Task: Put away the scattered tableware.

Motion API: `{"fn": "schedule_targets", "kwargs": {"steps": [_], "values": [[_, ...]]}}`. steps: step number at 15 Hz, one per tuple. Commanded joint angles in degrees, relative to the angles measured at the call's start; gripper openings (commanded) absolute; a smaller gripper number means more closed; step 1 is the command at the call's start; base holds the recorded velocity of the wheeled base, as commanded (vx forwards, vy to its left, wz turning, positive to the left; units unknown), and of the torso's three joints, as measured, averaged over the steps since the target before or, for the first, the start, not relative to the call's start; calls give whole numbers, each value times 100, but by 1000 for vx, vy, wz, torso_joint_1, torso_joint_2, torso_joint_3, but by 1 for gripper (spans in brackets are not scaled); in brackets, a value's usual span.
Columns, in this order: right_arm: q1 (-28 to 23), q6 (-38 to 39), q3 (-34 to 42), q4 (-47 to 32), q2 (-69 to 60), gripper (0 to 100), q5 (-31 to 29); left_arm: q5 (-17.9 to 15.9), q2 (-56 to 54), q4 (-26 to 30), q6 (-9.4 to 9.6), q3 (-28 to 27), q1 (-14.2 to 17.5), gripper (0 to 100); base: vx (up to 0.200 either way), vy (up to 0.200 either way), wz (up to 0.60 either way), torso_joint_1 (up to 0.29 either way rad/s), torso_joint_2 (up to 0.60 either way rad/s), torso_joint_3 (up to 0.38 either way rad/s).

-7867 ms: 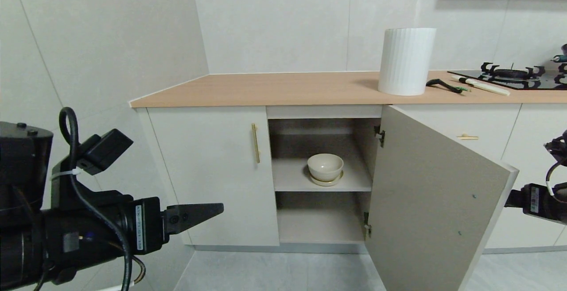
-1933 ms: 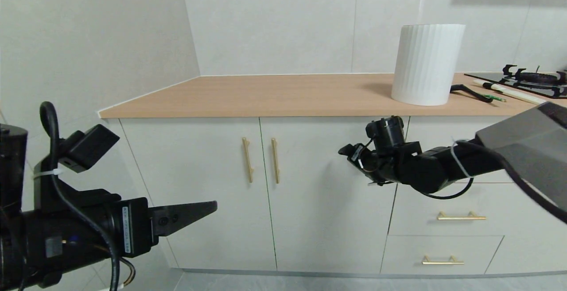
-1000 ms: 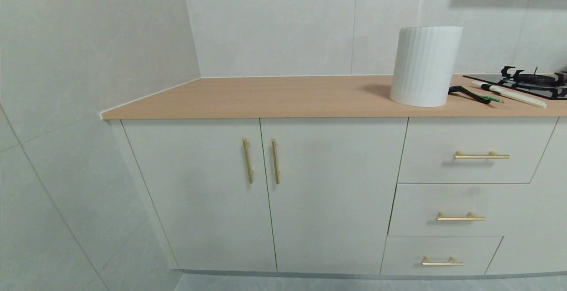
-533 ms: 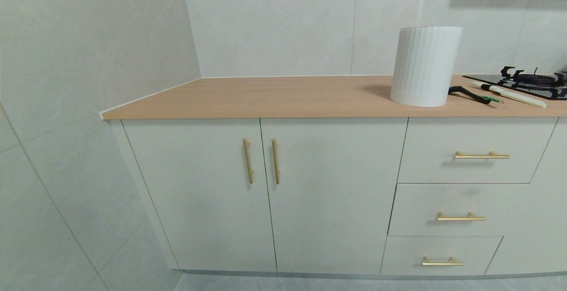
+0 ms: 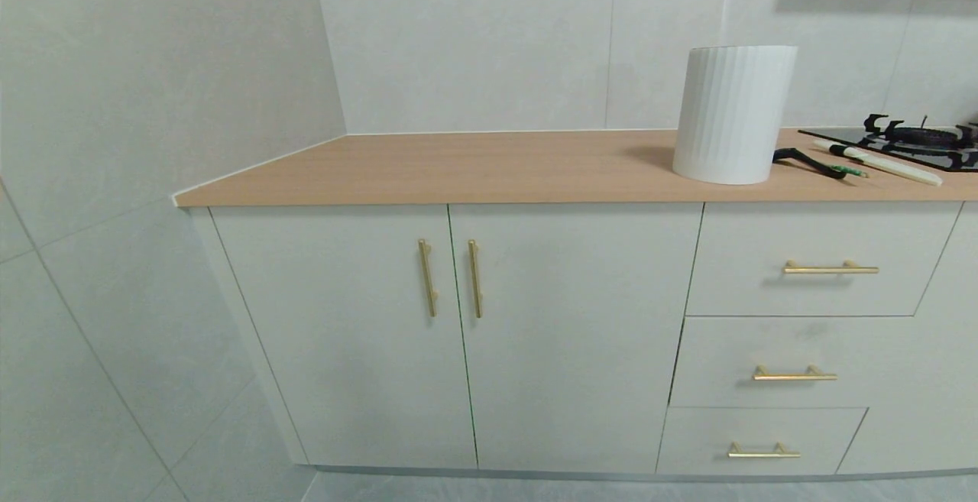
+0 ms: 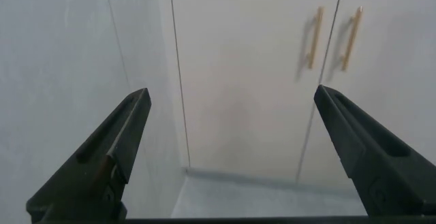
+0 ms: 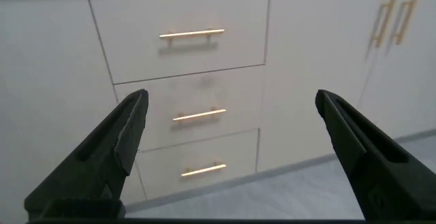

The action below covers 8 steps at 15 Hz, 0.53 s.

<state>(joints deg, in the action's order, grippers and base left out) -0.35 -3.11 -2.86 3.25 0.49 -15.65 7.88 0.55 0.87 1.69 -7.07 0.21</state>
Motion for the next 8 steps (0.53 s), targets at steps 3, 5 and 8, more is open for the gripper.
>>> {"fn": "schedule_targets", "kwargs": {"steps": [3,5,8], "values": [[18,12,278,-27,-40,100,853,4,-55,-297,85,707,6,100,0,0,0,0,0,0],[18,-14,269,-405,-40,100,1381,-330,-55,-280,-2,707,6,100,0,0,0,0,0,0],[18,65,278,-325,-40,100,1398,-691,-55,-60,-169,707,6,100,0,0,0,0,0,0]]}}
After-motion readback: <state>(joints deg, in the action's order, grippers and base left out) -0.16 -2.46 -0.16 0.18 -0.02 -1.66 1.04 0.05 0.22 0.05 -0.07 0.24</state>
